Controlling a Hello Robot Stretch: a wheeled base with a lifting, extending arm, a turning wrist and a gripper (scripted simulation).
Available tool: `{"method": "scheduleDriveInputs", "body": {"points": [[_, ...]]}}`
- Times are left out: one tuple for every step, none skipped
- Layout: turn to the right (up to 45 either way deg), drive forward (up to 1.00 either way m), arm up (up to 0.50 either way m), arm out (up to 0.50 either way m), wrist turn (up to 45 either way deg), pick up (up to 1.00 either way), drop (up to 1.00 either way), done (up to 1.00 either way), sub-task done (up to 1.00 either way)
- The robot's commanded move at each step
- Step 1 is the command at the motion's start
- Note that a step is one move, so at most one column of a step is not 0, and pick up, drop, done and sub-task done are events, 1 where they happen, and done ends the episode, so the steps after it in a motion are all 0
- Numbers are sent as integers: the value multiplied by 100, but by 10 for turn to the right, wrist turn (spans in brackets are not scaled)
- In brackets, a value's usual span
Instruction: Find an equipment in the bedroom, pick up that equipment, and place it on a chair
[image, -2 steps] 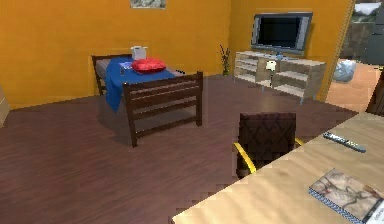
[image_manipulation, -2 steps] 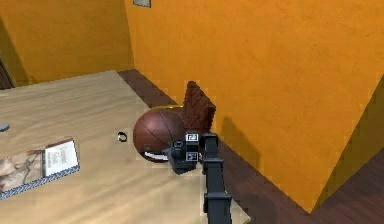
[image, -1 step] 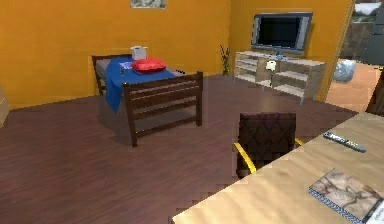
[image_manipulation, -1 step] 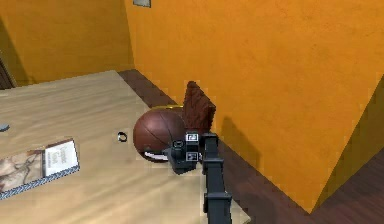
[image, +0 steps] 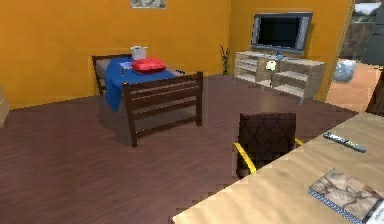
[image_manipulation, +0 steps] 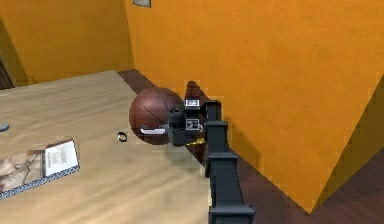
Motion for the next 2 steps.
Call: {"method": "scheduleDriveInputs", "body": {"points": [[0, 0, 10, 0, 0, 0, 0, 0, 0], [0, 0, 0, 0, -450, 0, 0, 0, 0]]}}
